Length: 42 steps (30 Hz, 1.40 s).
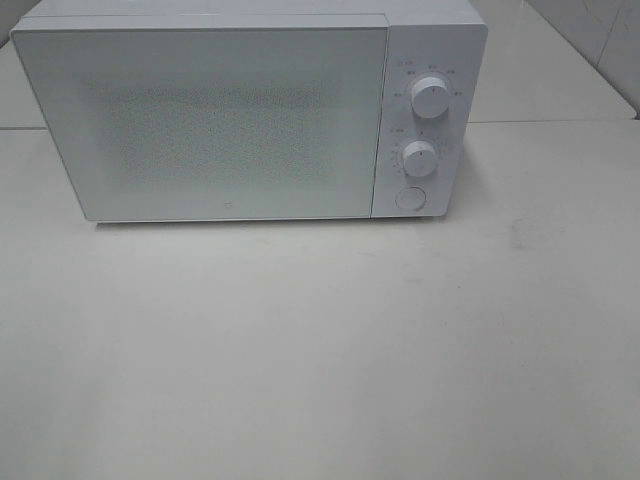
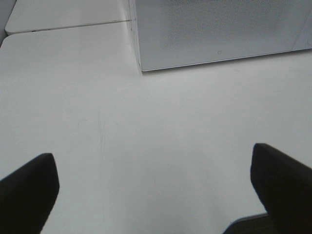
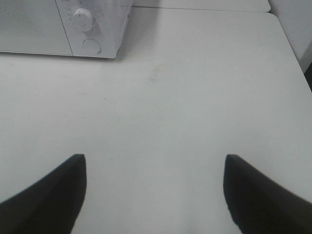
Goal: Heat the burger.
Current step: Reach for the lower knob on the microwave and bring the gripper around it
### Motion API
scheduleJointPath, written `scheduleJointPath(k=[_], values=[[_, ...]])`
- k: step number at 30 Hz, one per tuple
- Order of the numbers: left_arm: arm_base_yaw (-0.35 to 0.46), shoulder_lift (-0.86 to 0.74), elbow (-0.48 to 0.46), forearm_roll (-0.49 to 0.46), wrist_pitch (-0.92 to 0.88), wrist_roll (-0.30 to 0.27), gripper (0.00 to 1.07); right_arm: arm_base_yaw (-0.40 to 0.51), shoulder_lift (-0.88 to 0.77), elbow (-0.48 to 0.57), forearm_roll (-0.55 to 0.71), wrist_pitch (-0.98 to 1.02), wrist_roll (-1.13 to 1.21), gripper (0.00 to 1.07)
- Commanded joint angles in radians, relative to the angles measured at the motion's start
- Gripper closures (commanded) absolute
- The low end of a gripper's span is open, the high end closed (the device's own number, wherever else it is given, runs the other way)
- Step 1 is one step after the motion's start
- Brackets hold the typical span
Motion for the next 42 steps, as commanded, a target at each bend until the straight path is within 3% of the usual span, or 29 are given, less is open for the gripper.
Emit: scheduleJointPath(k=[1, 9, 20, 42], values=[[0.0, -0.025, 0.002, 0.0, -0.015, -0.009, 0.06, -0.004, -0.025, 0.002, 0.002, -0.001, 0.003, 0.32], [0.0, -0.025, 0.002, 0.0, -0.015, -0.009, 0.06, 0.003, 0.016, -0.031, 0.004, -0.045, 0.012, 0.32], [0.0, -0.025, 0.002, 0.0, -0.015, -0.009, 0.06, 0.003, 0.225, -0.032, 0.005, -0.253, 0.012, 0.32], [0.0, -0.025, 0.002, 0.0, -0.015, -0.009, 0.06, 0.003, 0.646, 0.118, 0.006, -0.939, 0.012, 0.32]])
